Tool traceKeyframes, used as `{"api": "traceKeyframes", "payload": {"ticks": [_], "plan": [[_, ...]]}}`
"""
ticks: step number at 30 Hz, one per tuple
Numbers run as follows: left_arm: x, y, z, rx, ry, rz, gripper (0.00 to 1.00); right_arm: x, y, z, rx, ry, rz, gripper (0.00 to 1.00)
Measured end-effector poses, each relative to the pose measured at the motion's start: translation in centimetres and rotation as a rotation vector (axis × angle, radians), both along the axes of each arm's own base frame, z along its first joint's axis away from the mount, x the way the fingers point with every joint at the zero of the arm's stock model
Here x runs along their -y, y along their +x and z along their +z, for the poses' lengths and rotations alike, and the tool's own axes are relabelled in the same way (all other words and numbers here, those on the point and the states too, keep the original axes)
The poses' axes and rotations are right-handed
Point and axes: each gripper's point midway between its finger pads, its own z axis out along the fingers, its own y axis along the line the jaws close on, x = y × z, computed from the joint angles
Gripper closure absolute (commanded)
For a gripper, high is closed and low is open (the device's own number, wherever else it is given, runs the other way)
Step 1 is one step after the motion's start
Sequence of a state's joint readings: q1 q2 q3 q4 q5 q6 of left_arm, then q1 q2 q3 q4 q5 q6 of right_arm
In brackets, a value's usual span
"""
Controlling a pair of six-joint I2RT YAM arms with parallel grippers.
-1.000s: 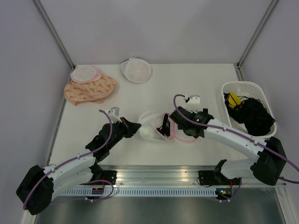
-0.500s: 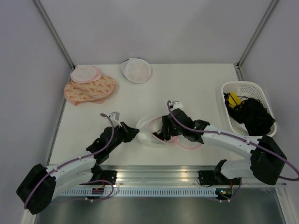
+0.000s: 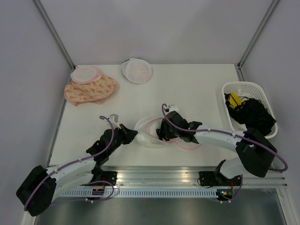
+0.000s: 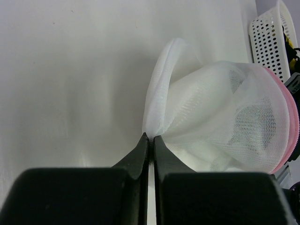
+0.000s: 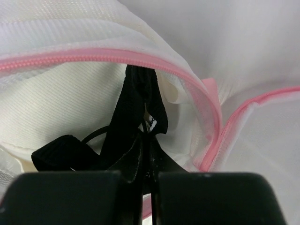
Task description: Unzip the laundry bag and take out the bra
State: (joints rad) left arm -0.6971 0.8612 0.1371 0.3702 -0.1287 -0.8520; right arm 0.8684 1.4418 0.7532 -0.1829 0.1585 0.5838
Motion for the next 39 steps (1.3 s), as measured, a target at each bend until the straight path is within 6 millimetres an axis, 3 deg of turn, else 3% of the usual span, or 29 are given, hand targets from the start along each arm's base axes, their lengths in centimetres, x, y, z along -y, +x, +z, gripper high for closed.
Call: {"api": "traceKeyframes", "payload": {"ticks": [5,8,10,18,20,23,30,35,39], "plan": [[-0.3,-0.1,-0.5,-0.009,0.002,0.010,0.98,0.0,0.0,0.4,0.008,0.006,0.006,1.00],[-0.3,-0.2,-0.7,-0.012,0.003,0.013,0.98,0.4,-0.2,2.2,0.033,0.023,0.009,1.00],[-0.4,-0.2,-0.8,-0.015,0.004,0.015,0.98,0.7,-0.2,4.7,0.071,0.043,0.007,1.00],[-0.6,-0.1,-0.9,-0.015,0.008,0.026,0.98,1.6,1.3,18.7,0.324,0.207,-0.036,1.00],[-0.7,0.0,-0.9,-0.014,0.008,0.029,0.98,2.4,1.7,20.8,0.367,0.220,-0.064,0.99],[-0.8,0.0,-0.9,-0.015,0.010,0.033,0.98,3.8,2.3,22.3,0.401,0.212,-0.111,1.00],[-0.9,0.0,-0.9,-0.014,0.010,0.038,0.98,10.1,4.7,24.7,0.488,0.105,-0.354,1.00],[-0.9,0.0,-0.8,-0.013,0.009,0.038,0.98,16.7,7.4,28.9,0.594,0.024,-0.639,1.00],[-1.0,0.0,-0.9,-0.017,0.011,0.040,0.98,22.9,10.1,29.5,0.614,-0.076,-0.877,1.00]]}}
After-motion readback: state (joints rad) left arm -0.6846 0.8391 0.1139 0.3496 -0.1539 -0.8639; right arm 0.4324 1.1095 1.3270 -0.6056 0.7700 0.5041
